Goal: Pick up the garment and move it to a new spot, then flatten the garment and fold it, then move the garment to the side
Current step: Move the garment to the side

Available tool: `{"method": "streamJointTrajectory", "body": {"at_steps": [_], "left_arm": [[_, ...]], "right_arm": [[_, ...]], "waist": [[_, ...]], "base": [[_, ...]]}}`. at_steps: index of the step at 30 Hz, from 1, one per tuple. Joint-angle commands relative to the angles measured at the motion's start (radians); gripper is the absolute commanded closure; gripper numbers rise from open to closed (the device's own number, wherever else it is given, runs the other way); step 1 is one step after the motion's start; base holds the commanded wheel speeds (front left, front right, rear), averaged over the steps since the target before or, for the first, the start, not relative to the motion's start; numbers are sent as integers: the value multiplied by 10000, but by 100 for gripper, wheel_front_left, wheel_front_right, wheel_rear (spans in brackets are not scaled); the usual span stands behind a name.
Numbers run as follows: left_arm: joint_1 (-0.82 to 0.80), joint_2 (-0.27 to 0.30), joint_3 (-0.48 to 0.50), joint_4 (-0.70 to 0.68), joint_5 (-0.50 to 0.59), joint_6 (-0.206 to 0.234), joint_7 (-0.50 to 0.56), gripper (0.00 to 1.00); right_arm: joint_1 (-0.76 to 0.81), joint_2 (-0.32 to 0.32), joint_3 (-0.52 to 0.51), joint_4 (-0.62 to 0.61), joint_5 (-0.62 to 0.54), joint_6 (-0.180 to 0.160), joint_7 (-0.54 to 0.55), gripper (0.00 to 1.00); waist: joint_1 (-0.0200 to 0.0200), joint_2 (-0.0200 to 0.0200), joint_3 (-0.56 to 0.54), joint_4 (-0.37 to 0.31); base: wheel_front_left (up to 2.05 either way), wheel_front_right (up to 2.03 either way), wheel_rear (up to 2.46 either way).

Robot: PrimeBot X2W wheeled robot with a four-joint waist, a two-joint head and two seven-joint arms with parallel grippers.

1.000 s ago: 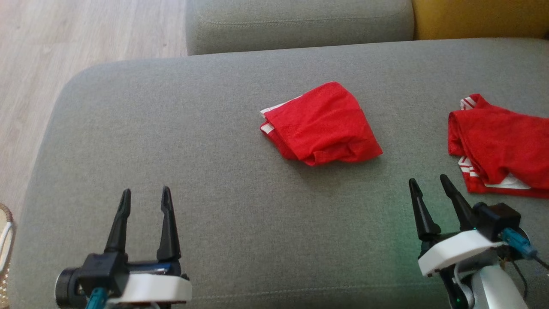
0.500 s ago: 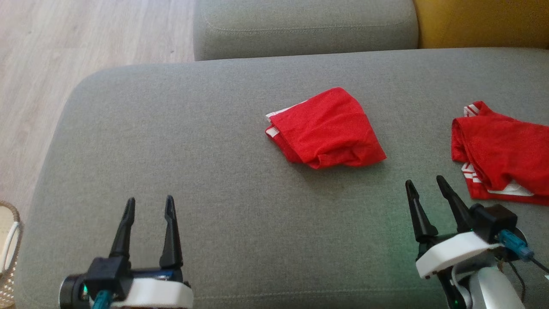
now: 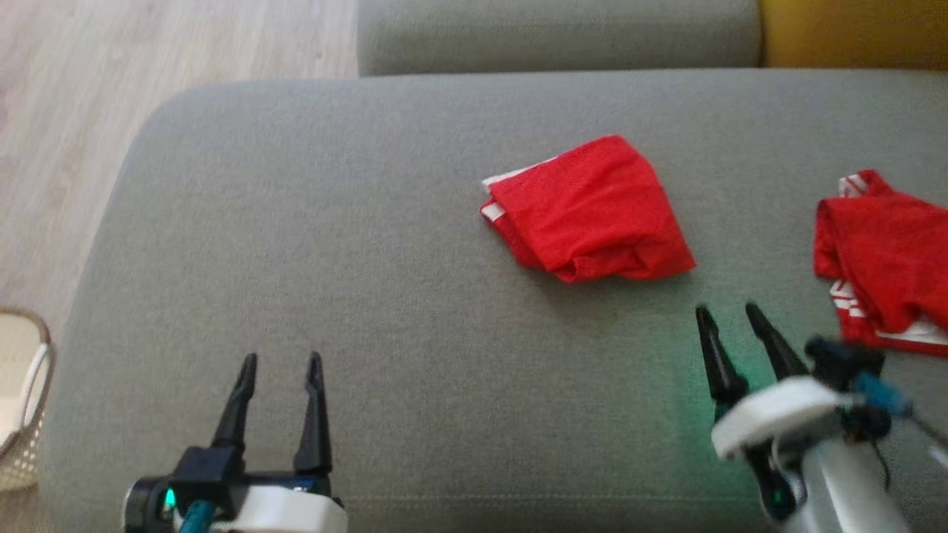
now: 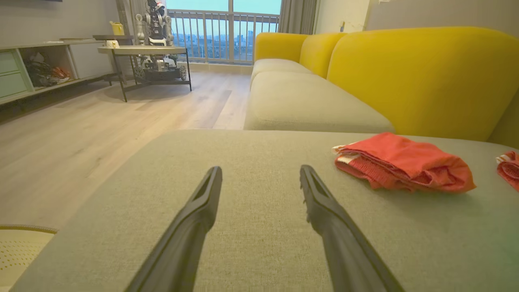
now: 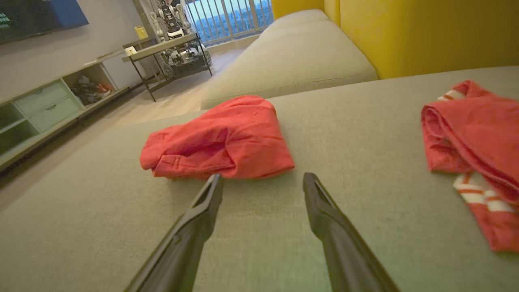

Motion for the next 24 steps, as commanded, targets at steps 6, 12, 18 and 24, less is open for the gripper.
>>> {"method": "streamJointTrajectory", "body": {"at_steps": [6,12,18,24], "left_arm": [[-1148,-38,-211,-22,-3,-240,-53,0],[-1581,-38,-665,161,-96,-287,-53,0],[-1852,-38,-898,237,-139,-269,-53,0],[-2039,-38,-1079,320,-243,-201,-53,0]], "right_arm": [[-3501,-42,-282,1628,169,-4,1112,0],[-5406,-603,-842,3352,-619,-4,1835,0],[-6437,-1080,-1484,4841,-1617,-4,2506,0],[-7078,-939,-1749,6060,-2189,-4,2873,0]], "waist": [[1,0,1044,643],[1,0,1551,1088],[1,0,1908,1413],[1,0,2145,1584]], "base": [[0,0,0],[0,0,0],[0,0,0],[0,0,0]]}}
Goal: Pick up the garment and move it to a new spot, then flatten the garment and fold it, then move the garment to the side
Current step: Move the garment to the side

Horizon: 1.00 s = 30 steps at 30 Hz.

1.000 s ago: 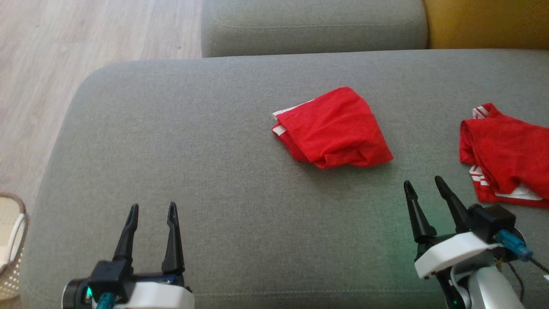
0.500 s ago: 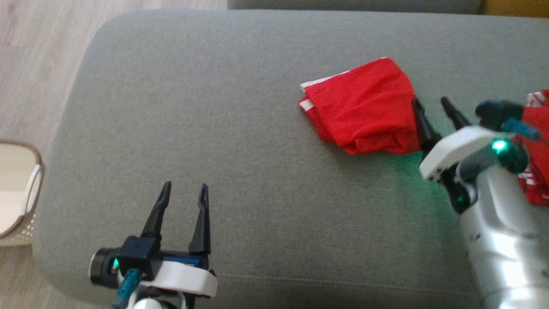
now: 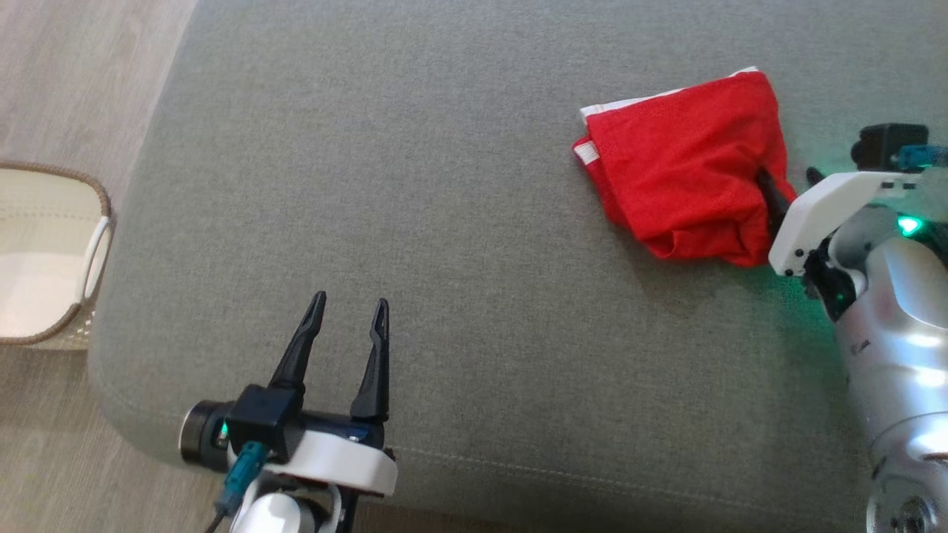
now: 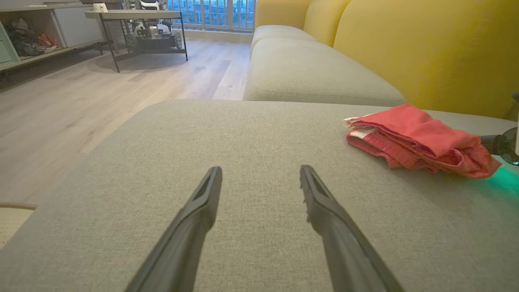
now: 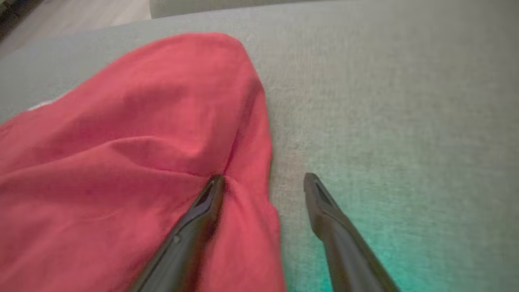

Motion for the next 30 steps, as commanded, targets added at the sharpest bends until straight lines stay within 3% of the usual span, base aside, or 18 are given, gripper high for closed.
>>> {"method": "streamJointTrajectory", "body": {"at_steps": [1,4,5,6,7,15,30], "left_arm": [[-358,-26,255,-265,-40,58,-53,0],[-443,-26,197,-236,-72,85,-53,0],[-472,-26,182,-223,-77,87,-53,0],[-499,-26,170,-212,-79,88,-53,0],[-521,-26,165,-204,-78,93,-53,0],[-480,-26,339,-220,34,74,-53,0],[-581,20,821,-372,496,-268,-53,0]], "right_arm": [[-355,165,124,-103,-117,-4,42,0],[-457,264,135,359,-294,-4,154,0],[-480,298,151,488,-350,-4,180,18],[-501,329,152,588,-393,-4,172,82],[-528,355,150,668,-428,-4,143,100],[-740,441,-41,619,-722,-4,-832,100],[-756,-78,-489,-933,-1227,-4,-1327,100]], "waist": [[-2,0,41,29],[-2,0,88,33],[-2,0,91,23],[-2,0,90,7],[-2,0,85,-18],[-2,0,-75,-629],[-2,0,128,-3053]], "base": [[0,0,0],[0,0,0],[0,0,0],[0,0,0],[0,0,0],[0,0,0],[0,0,0]]}}
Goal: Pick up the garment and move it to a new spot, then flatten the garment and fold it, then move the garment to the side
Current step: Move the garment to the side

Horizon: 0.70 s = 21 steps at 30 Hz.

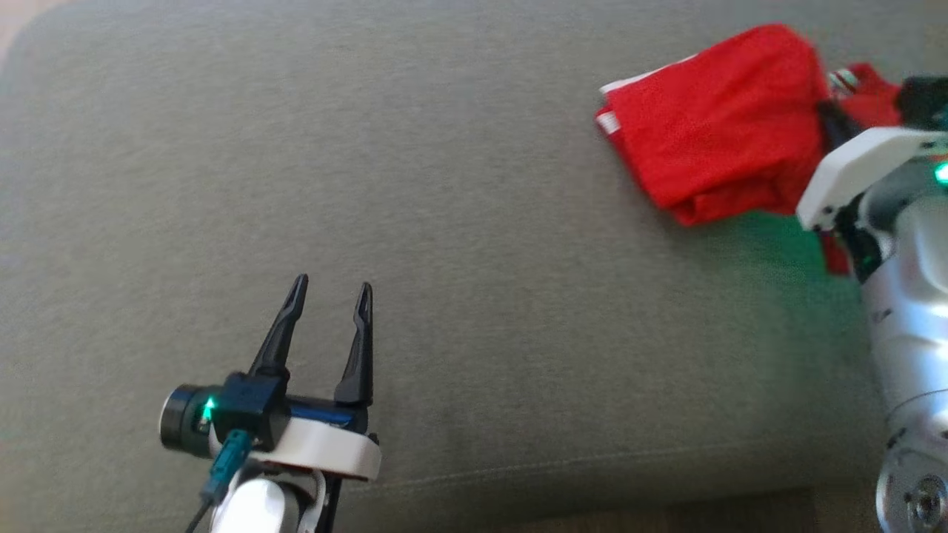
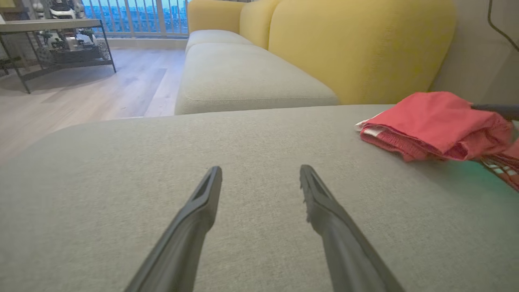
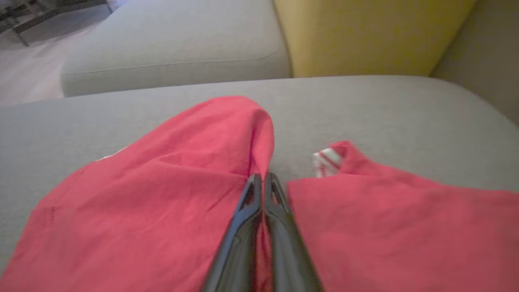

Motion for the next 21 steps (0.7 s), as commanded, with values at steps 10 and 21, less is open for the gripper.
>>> {"method": "streamJointTrajectory", "body": {"at_steps": [10,21], "left_arm": [[-509,62,519,-353,298,-235,-53,0],[-662,50,570,-346,367,-377,-53,0]], "right_arm": [[633,-464,-833,-2377,-278,-4,605,100],[1651,-254,-2886,-4052,-1395,-4,802,68]], "waist": [[0,0,283,-1165],[0,0,455,-1069]], "base": [[0,0,0],[0,0,0]]}}
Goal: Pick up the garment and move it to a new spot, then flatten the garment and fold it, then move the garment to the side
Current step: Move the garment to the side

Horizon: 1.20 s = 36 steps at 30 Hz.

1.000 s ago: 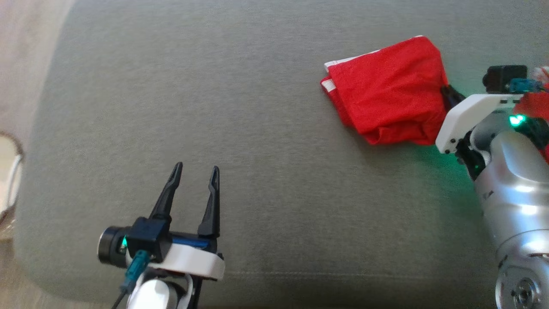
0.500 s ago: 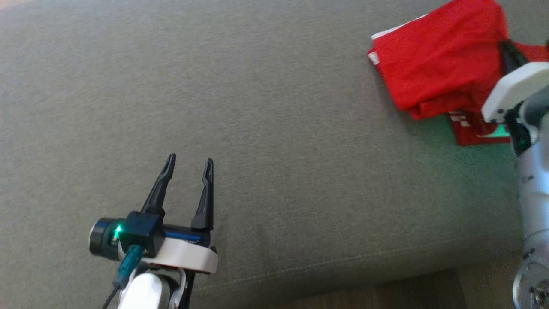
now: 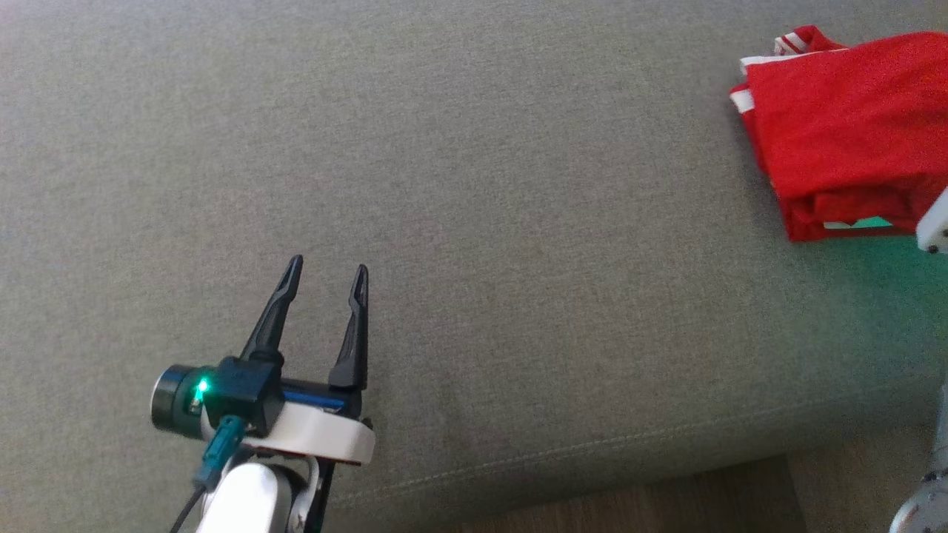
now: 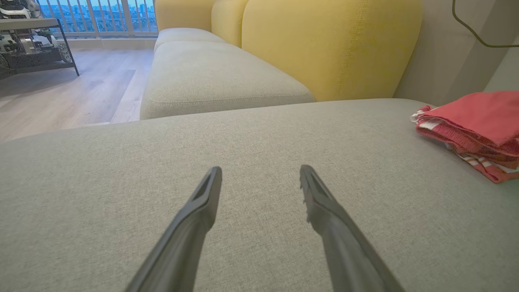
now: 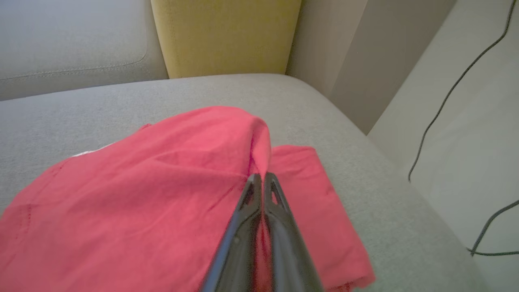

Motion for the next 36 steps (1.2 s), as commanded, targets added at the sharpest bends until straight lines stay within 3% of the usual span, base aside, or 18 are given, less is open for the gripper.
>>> {"method": "streamJointTrajectory", "body": {"at_steps": [1,2,3,8,12,19,24,27,36], "left_arm": [[-334,27,342,-334,67,-60,-53,0],[-342,25,344,-328,69,-62,-53,0],[-346,22,342,-323,70,-63,-53,0],[-264,4,340,-312,33,-4,-53,0],[-93,-13,401,-322,-59,162,-53,0],[210,-37,811,-417,-424,533,-53,0],[465,-43,1169,-449,-620,702,-53,0],[698,-47,1358,-540,-832,878,-53,0],[1301,-52,1600,-1288,-1075,1055,-53,0]], "right_arm": [[22,46,-137,-567,-383,-4,-210,49],[71,148,-331,-693,-678,-4,-272,7],[109,232,-553,-843,-971,-4,-377,0],[365,717,-1096,-1820,-2707,-4,-941,0],[663,1188,-664,-2462,-3314,-4,-1764,0],[1804,1276,2788,-869,-392,-4,-2518,0],[2656,1278,4886,-719,1753,-4,-2726,0],[3170,1278,5747,-1722,2813,-4,-2744,0],[5285,1279,6165,-4541,3341,-4,-2749,0]], "waist": [[0,0,-16,38],[0,0,-41,61],[0,0,-74,91],[0,0,-351,253],[0,0,-677,455],[0,0,-1398,1165],[0,0,-1893,1653],[0,0,-2175,1878],[0,0,-2844,2236]], "base": [[0,0,0],[0,0,0],[0,0,0],[0,0,0],[0,0,0],[0,0,0],[0,0,0],[0,0,0],[0,0,0]]}}
